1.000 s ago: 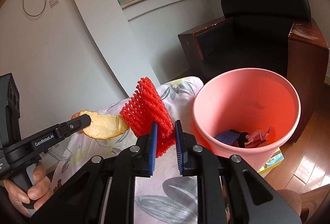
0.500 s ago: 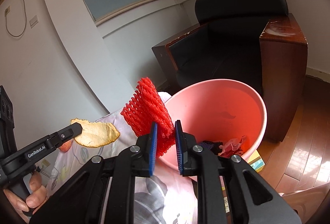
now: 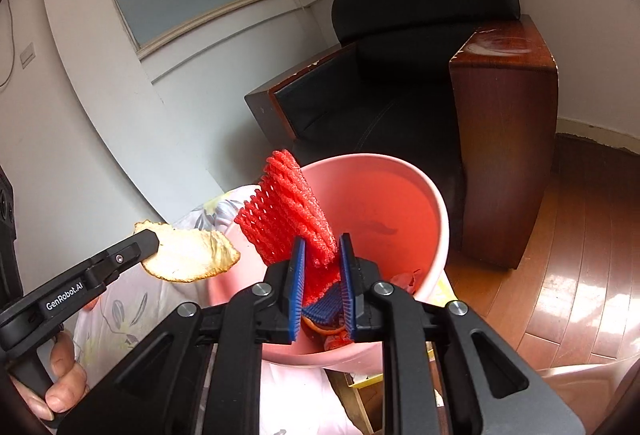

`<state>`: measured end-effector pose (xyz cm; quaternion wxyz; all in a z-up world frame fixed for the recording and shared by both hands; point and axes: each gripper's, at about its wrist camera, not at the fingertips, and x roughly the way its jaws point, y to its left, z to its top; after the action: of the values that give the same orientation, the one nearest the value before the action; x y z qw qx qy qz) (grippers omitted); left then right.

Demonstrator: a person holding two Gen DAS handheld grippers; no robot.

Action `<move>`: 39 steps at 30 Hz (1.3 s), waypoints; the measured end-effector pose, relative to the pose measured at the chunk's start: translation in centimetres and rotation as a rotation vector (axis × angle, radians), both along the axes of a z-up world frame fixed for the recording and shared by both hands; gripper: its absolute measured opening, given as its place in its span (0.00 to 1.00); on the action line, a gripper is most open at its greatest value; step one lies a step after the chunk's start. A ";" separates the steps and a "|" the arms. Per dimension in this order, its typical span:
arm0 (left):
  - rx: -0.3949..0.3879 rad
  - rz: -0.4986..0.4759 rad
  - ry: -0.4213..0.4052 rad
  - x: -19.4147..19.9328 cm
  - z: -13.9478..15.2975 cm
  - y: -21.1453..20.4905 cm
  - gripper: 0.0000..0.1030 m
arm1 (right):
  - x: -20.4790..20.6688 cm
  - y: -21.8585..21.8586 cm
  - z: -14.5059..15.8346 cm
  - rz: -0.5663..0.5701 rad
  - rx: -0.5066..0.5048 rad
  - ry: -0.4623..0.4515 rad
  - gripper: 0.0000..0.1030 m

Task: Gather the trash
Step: 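Carry bread crust and red foam net in both tools over pink bucket, then open left tool dropping bread crust while right tool releases red net into bucket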

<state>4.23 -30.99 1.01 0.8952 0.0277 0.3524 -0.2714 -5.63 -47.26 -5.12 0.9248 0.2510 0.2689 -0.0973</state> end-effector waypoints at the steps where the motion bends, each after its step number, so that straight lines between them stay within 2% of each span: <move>1: 0.008 -0.006 0.003 0.1 -0.4 -0.5 0.05 | 0.1 -0.2 -0.3 -0.007 -0.007 0.009 0.17; 10: 0.079 -0.037 0.063 1.7 -3.7 -4.0 0.05 | 0.3 -0.9 -1.8 -0.038 -0.055 0.069 0.16; 15: 0.119 -0.038 0.065 2.3 -4.7 -5.1 0.05 | 0.8 -1.0 -2.3 -0.035 -0.063 0.094 0.16; 34: 0.190 -0.055 0.075 3.1 -6.1 -6.3 0.05 | 2.4 0.4 -2.5 -0.031 -0.144 0.136 0.16; 39: 0.200 -0.057 0.069 3.0 -6.0 -6.3 0.11 | 2.6 0.8 -2.3 -0.023 -0.148 0.146 0.17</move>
<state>7.25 -37.33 -5.00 0.8671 0.1173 0.4076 -0.2612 -3.05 -46.49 -7.45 0.9175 0.1773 0.3249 -0.1456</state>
